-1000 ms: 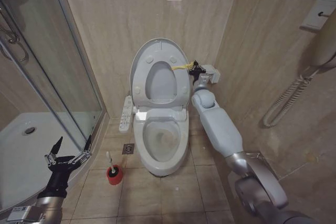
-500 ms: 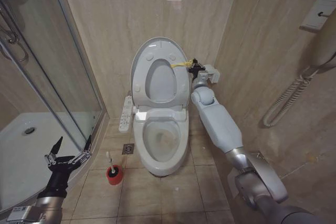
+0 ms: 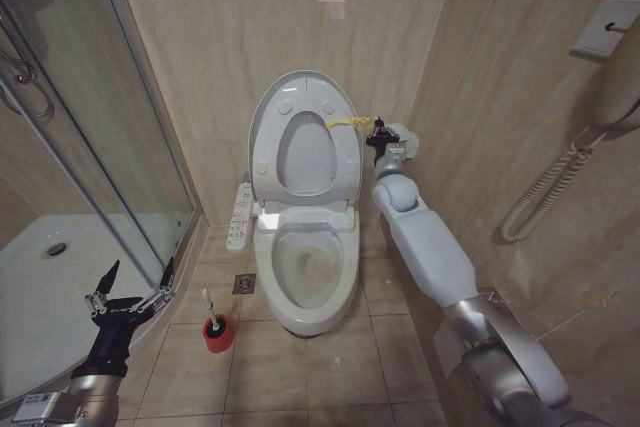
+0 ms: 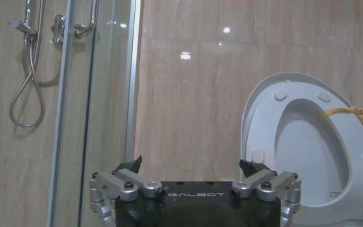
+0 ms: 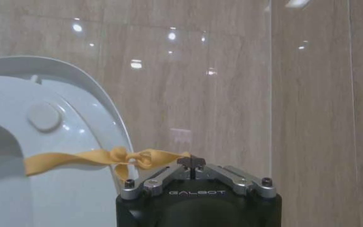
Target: Open the toilet lid, clean the toilet bowl with a toilet brush, close the toilet lid, and flush.
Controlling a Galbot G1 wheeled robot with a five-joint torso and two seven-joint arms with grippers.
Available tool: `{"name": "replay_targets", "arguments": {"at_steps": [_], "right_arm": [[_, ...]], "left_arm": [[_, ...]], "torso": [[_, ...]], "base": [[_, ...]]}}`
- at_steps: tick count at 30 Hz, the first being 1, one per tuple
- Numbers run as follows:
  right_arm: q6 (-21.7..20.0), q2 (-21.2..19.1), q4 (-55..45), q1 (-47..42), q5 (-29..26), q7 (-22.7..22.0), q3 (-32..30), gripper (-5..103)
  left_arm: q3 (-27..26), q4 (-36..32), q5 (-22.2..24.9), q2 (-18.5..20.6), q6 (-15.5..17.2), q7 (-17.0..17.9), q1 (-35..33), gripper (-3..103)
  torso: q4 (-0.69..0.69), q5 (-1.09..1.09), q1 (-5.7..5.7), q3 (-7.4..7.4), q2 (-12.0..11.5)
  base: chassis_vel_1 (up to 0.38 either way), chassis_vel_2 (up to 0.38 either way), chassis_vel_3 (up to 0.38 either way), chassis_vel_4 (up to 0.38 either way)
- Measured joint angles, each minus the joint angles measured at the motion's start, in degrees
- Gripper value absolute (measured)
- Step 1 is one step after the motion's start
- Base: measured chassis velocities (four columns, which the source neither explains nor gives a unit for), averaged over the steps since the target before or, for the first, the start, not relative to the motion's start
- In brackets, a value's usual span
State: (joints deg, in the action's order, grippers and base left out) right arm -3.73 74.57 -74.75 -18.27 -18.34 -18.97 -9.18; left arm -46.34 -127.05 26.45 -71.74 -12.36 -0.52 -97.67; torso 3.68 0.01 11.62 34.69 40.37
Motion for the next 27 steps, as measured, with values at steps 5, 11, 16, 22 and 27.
{"name": "replay_targets", "arguments": {"at_steps": [5, 11, 16, 22, 27], "right_arm": [[-0.85, -0.81, -1.93, -0.79, -1.23, -0.58, 0.48, 0], [-1.68, -1.13, -4.12, -1.87, -2.5, -0.53, 1.29, 12], [-2.11, -1.3, -5.46, -2.65, -2.96, -0.38, 2.12, 38], [-2.91, -1.75, -8.17, -4.57, -3.82, -0.75, 3.09, 66], [-3.28, -3.13, -11.15, -7.13, -4.45, -1.93, 2.69, 66]], "left_arm": [[0.0, 0.0, 0.0, 0.0, 0.0, 0.0, 0.0, 100], [0.0, 0.0, 0.0, 0.0, 0.0, 0.0, 0.0, 100], [0.0, 0.0, 0.0, 0.0, 0.0, 0.0, -0.01, 100], [0.0, 0.0, 0.0, 0.0, 0.0, 0.0, 0.0, 100], [0.0, 0.0, 0.0, 0.0, 0.0, 0.0, 0.0, 100]], "torso": [[0.0, 0.0, 0.0, 0.0, 0.0], [-0.01, 0.0, 0.0, 0.0, 0.0], [-0.01, -0.01, 0.0, 0.0, 0.0], [-0.01, -0.01, 0.0, 0.0, 0.0], [-0.02, -0.01, 0.0, 0.0, 0.0]], "base": [[0.0, 0.0, 0.0, 0.0], [0.0, 0.0, 0.0, 0.0], [0.0, 0.0, 0.0, 0.0], [0.0, 0.0, 0.0, 0.0], [0.0, 0.0, 0.0, 0.0]]}}
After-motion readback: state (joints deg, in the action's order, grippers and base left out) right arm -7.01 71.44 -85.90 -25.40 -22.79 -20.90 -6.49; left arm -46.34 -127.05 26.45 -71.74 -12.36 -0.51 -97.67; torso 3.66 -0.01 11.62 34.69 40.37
